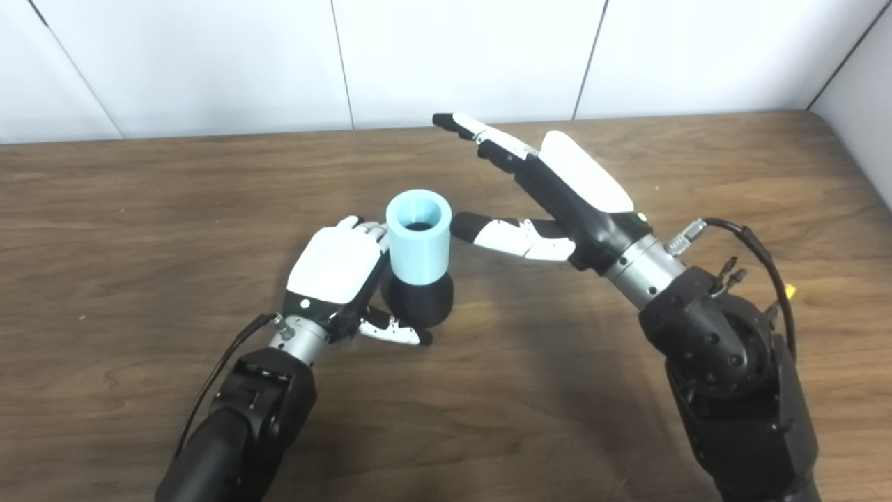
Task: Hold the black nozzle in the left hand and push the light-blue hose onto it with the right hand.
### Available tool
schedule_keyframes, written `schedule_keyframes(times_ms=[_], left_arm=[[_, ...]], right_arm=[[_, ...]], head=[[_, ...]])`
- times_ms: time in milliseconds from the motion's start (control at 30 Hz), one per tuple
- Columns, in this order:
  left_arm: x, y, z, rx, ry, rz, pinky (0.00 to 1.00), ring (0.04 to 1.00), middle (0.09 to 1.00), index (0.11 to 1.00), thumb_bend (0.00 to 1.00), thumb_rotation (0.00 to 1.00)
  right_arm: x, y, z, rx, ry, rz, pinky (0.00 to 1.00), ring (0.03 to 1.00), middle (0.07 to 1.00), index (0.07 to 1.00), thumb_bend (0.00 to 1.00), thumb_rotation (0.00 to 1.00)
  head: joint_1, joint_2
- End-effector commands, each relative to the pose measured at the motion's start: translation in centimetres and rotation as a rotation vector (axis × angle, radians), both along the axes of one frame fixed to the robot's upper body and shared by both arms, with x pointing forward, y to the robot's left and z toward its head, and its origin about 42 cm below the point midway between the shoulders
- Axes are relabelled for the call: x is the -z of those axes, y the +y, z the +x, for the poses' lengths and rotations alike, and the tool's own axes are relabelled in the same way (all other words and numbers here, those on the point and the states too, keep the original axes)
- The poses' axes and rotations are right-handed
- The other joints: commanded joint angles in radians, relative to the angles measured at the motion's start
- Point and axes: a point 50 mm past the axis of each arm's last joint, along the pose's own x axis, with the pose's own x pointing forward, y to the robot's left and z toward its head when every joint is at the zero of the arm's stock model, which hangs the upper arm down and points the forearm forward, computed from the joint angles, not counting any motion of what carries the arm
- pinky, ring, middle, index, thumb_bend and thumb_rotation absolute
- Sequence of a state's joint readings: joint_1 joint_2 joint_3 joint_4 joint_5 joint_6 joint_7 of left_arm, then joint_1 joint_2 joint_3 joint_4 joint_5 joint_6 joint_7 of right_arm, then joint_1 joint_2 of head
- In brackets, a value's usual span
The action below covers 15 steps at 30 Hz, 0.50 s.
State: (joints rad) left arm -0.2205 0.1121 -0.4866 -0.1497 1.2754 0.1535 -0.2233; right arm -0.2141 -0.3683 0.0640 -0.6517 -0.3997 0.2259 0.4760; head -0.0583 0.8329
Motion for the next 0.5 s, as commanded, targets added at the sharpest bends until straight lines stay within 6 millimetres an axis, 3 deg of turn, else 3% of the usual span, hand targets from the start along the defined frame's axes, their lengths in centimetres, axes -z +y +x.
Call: schedule_keyframes(times_ms=[0, 267, 467], left_arm=[[-2.0, -0.1, 0.7, -0.016, -0.074, -0.015, 0.95, 0.902, 0.955, 0.999, 1.0, 0.51], [-3.5, 1.4, 1.2, -0.062, -0.029, -0.031, 1.0, 0.971, 1.0, 1.0, 1.0, 0.59], [-5.3, 4.2, 1.6, -0.084, -0.041, -0.126, 1.0, 0.978, 0.999, 1.0, 1.0, 0.59]], right_arm=[[-1.0, -0.2, -0.1, 0.001, -0.054, 0.0, 0.85, 0.915, 0.925, 0.925, 0.53, 1.0], [-0.8, -0.3, 0.1, 0.013, -0.034, -0.009, 0.85, 0.916, 0.929, 0.928, 0.56, 1.0], [-0.4, -0.4, 0.5, 0.031, -0.008, -0.005, 0.82, 0.907, 0.929, 0.925, 0.58, 1.0]], head=[[0.0, 0.0], [0.013, 0.002], [0.017, 0.002]])
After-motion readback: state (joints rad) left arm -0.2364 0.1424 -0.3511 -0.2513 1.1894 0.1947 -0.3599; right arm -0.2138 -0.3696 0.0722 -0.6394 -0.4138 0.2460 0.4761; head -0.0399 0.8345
